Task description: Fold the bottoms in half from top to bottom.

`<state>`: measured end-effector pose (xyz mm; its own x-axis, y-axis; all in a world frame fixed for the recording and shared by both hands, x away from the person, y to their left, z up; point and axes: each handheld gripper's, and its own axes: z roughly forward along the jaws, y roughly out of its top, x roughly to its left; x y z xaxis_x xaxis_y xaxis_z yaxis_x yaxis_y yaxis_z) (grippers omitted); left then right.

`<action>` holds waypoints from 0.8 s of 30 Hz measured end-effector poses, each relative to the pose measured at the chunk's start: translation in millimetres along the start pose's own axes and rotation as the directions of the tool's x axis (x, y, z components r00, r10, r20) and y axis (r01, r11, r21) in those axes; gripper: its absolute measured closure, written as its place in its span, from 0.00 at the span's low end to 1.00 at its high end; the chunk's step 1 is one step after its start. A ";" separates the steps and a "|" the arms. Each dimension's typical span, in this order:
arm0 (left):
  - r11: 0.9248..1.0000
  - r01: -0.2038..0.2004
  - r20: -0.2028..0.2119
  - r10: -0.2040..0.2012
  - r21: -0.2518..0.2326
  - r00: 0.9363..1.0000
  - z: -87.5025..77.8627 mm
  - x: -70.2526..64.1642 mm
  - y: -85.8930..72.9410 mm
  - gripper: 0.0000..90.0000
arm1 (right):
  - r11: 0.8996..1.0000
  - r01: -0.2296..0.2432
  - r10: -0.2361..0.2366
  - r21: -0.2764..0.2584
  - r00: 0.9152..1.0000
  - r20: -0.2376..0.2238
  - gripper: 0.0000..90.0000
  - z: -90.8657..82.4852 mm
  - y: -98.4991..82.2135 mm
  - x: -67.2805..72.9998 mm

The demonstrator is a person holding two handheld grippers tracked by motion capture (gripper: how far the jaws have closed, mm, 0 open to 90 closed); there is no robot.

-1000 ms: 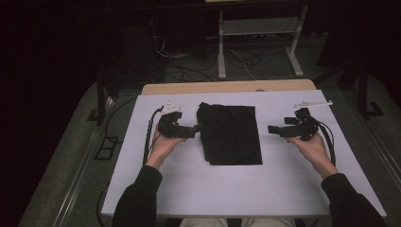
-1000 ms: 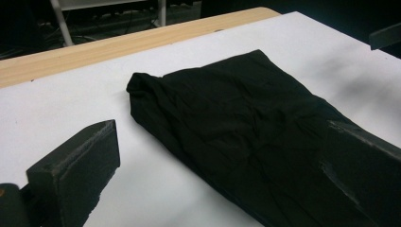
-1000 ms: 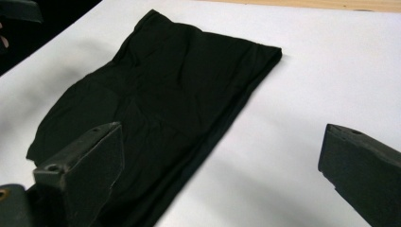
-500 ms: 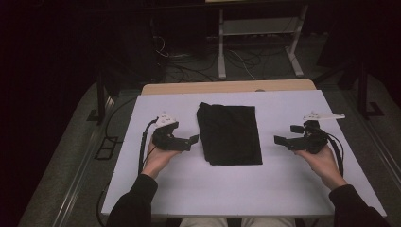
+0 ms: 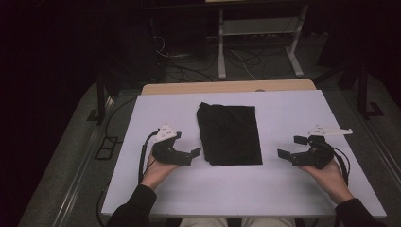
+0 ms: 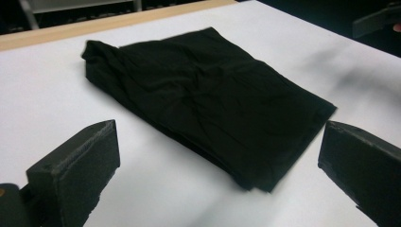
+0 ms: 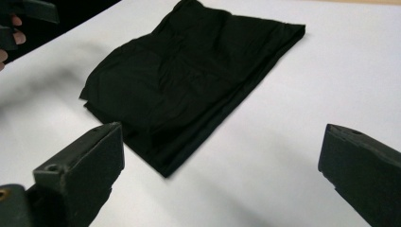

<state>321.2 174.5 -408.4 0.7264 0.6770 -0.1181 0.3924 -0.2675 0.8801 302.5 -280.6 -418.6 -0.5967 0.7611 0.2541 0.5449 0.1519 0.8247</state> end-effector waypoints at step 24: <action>0.999 -0.040 0.051 0.039 0.022 0.998 -18.1 -18.1 -40.7 0.00 | 0.999 0.022 -0.022 0.026 1.000 0.002 0.01 -21.0 -41.2 8.9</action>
<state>281.9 185.5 -433.8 0.7693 0.6298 -0.1071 0.3752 -0.3098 0.8736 262.5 -293.3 -439.7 -0.6071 0.7590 0.2352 0.5472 0.1847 0.8164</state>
